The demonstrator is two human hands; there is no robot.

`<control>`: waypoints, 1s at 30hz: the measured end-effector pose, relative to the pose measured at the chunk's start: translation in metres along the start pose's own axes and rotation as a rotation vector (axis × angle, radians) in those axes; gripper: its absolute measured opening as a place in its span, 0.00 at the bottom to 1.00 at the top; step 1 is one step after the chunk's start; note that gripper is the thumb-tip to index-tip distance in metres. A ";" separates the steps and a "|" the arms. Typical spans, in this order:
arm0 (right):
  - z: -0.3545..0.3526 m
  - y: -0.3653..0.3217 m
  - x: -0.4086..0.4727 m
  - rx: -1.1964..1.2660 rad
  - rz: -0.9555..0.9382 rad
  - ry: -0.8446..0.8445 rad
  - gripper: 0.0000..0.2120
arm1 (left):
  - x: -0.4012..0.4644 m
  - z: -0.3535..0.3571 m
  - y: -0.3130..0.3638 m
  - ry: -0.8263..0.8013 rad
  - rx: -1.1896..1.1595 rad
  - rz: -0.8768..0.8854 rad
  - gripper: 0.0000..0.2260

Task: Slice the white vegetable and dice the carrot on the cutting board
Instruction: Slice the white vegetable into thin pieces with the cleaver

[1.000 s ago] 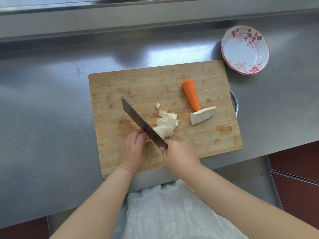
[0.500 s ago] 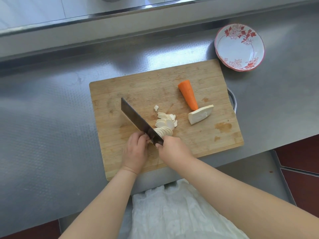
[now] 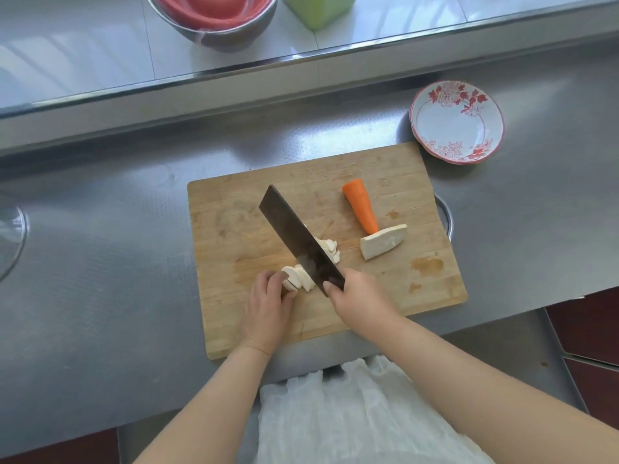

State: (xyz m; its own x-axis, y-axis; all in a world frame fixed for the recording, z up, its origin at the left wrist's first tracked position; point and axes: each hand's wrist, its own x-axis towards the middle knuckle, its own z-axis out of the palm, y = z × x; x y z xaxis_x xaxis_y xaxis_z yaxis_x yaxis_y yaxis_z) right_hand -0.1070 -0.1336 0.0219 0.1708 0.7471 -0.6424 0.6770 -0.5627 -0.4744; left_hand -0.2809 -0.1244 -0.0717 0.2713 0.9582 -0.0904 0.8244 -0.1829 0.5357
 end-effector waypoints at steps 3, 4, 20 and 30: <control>-0.002 0.009 -0.006 0.003 -0.008 -0.012 0.11 | 0.007 -0.005 -0.001 -0.053 0.032 0.002 0.11; -0.002 0.011 -0.007 0.001 -0.011 -0.016 0.12 | 0.009 -0.006 -0.002 -0.060 0.034 0.005 0.09; -0.010 0.012 -0.007 -0.229 -0.074 -0.167 0.09 | 0.038 -0.053 0.006 0.285 -0.636 -0.733 0.10; -0.017 0.024 0.009 -0.337 -0.049 -0.158 0.12 | 0.076 -0.072 0.028 0.521 -0.618 -0.562 0.12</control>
State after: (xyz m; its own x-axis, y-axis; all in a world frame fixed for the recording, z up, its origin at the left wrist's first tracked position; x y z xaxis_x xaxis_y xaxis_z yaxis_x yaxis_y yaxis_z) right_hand -0.0771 -0.1342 0.0144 0.0382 0.6917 -0.7212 0.8839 -0.3601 -0.2985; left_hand -0.2730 -0.0409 -0.0028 -0.4558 0.8748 -0.1643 0.3215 0.3340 0.8860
